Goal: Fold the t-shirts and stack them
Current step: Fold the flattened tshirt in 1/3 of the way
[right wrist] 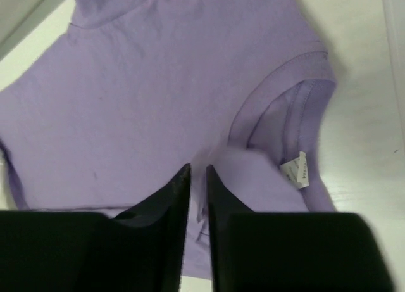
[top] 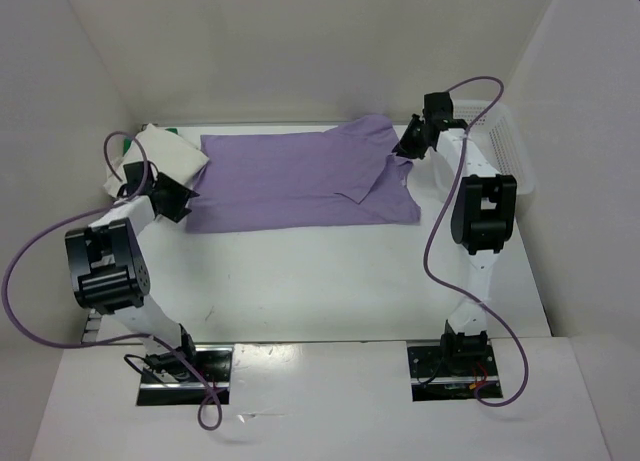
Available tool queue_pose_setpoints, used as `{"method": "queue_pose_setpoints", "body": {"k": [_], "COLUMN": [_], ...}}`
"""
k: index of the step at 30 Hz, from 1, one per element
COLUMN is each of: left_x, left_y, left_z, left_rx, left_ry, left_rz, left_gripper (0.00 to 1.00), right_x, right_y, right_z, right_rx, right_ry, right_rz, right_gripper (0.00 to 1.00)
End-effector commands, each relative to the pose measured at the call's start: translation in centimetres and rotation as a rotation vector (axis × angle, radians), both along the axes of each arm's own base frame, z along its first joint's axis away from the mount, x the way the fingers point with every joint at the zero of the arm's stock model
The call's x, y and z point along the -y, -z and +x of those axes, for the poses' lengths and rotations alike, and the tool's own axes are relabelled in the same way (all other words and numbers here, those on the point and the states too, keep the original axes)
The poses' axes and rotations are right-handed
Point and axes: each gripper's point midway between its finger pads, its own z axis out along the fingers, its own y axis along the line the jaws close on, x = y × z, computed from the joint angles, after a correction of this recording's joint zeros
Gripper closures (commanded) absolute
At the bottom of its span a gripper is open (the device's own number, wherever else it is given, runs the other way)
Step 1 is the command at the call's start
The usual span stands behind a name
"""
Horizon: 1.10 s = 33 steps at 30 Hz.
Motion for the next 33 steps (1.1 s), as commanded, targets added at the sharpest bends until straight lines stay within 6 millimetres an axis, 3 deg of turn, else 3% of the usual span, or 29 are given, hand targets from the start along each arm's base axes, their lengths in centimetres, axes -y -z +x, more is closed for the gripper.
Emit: {"method": "queue_pose_setpoints", "body": {"k": [1,2,4,5,6,8,9,10,11,12,14,15,17,19,20,24,27,33], "left_x": [-0.9,-1.0,-0.9,-0.6,-0.4,0.1,0.5,0.5,0.6,0.4,0.5,0.5,0.8,1.1,1.1,1.0,0.9,0.6], "left_y": [-4.6,-6.1,-6.4,-5.5,-5.0,-4.0,-2.9,-2.2,-1.7,-0.3,0.6,0.9,1.8,2.5,2.8,4.0,4.5,5.1], "left_z": [-0.3,-0.7,-1.9,-2.8,-3.3,-4.2,-5.0,-5.3,-5.4,-5.9,-6.1,-6.0,-5.9,-5.9,-5.9,-6.0,-5.8,-5.3], "left_rx": [0.122,0.155,0.154,0.132,0.122,0.100,0.075,0.057,0.043,0.006,-0.011,-0.014,-0.028,-0.044,-0.052,-0.079,-0.080,-0.083], "left_ry": [-0.021,-0.028,-0.031,-0.023,-0.023,-0.013,-0.006,0.004,0.005,-0.003,0.004,0.004,0.008,-0.002,-0.002,-0.007,-0.015,-0.028], "left_rz": [0.094,0.111,0.127,0.126,0.123,0.107,0.092,0.096,0.091,0.080,0.053,0.052,0.022,-0.007,-0.010,-0.011,-0.017,-0.015], "left_gripper": [0.40,0.40,0.40,0.40,0.40,0.45,0.47,0.48,0.50,0.51,0.51,0.51,0.51,0.51,0.51,0.55,0.62,0.80], "right_x": [-0.1,-0.1,0.0,0.0,-0.1,-0.1,-0.1,-0.2,-0.2,0.5,1.0,1.9,2.1,2.1,2.2,2.9,4.0,4.2], "right_y": [-6.6,-8.3,-8.9,-11.5,-12.0,-11.8,-8.3,-7.5,-6.7,-4.2,-1.8,0.6,2.4,3.8,4.1,6.1,7.2,8.4], "right_z": [1.5,1.1,-0.1,-1.0,-1.8,-4.7,-6.9,-8.1,-9.2,-11.5,-13.4,-15.0,-16.5,-17.0,-17.3,-17.7,-17.4,-16.2], "right_rx": [0.158,0.184,0.186,0.240,0.251,0.256,0.177,0.165,0.150,0.090,0.039,-0.022,-0.066,-0.096,-0.105,-0.148,-0.167,-0.161], "right_ry": [-0.012,-0.012,-0.019,-0.019,-0.028,-0.018,-0.009,-0.015,-0.015,0.011,0.029,0.067,0.080,0.087,0.093,0.125,0.182,0.267], "right_rz": [0.013,0.014,0.007,0.008,0.016,0.028,0.035,0.041,0.041,0.015,-0.006,-0.023,-0.026,-0.023,-0.030,-0.058,-0.084,-0.052], "right_gripper": [0.74,0.72,0.67,0.66,0.66,0.86,0.94,1.00,1.00,1.00,1.00,1.00,0.95,0.87,0.77,0.61,0.61,0.60]}}
